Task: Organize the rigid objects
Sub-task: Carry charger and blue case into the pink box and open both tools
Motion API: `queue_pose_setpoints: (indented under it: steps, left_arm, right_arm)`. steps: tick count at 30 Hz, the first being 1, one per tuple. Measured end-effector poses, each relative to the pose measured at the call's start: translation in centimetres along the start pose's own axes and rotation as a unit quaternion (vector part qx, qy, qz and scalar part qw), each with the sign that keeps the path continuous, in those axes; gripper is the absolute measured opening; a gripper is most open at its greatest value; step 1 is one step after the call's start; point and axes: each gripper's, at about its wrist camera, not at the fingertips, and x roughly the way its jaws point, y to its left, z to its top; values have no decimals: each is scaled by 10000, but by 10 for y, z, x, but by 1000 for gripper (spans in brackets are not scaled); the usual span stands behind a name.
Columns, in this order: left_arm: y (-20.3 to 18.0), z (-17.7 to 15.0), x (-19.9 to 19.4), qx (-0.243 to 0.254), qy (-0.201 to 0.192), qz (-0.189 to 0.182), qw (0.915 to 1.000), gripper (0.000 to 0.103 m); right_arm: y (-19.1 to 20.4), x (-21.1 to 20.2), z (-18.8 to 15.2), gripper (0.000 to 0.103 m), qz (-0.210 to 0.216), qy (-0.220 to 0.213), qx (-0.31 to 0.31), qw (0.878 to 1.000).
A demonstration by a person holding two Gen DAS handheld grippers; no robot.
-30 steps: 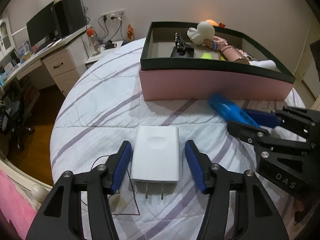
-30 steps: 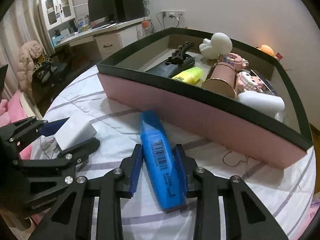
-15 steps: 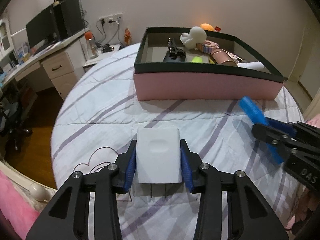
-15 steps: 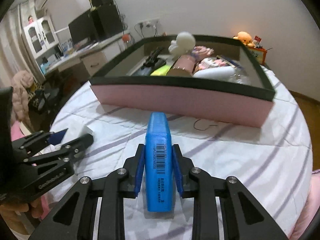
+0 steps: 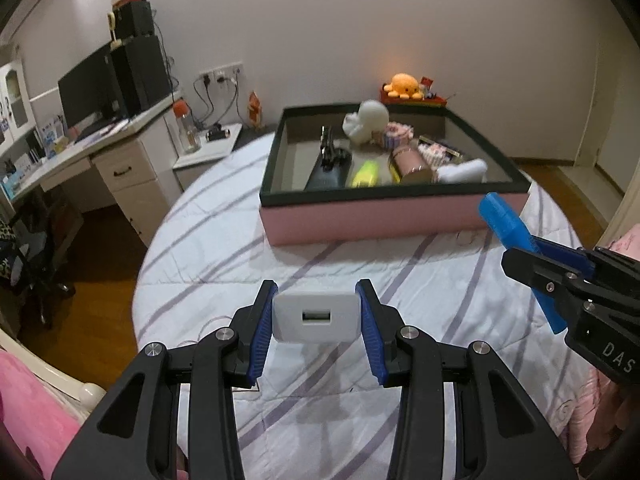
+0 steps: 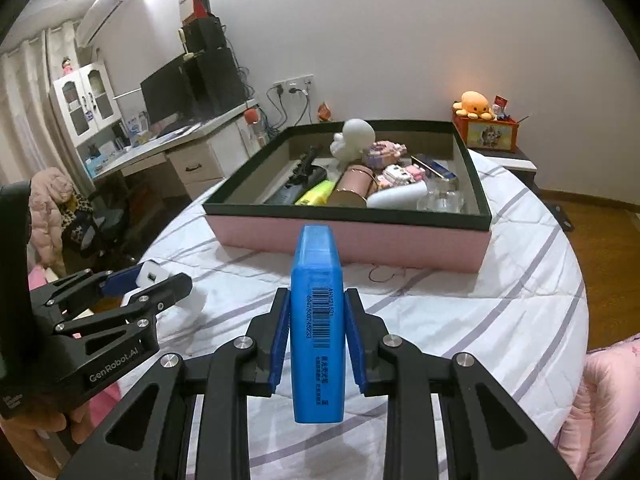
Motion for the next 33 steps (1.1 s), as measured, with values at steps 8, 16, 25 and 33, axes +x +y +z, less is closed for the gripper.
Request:
queue_pose_setpoints:
  steps: [8, 16, 25, 33]
  left_arm:
    - [-8, 23, -33, 44, -451, -118, 9989, 41]
    - [-20, 45, -52, 155, -793, -252, 9964, 41]
    - [-33, 77, -46, 350, -987, -313, 9940, 41]
    - [-50, 110, -14, 559, -923, -405, 9933, 41]
  right_arm:
    - [4, -28, 17, 27, -28, -333, -99, 9994]
    - [6, -47, 37, 27, -101, -566, -254, 9980]
    - [-2, -54, 63, 27, -226, -769, -396, 9960]
    - [-19, -36, 84, 27, -318, -684, -445, 9962]
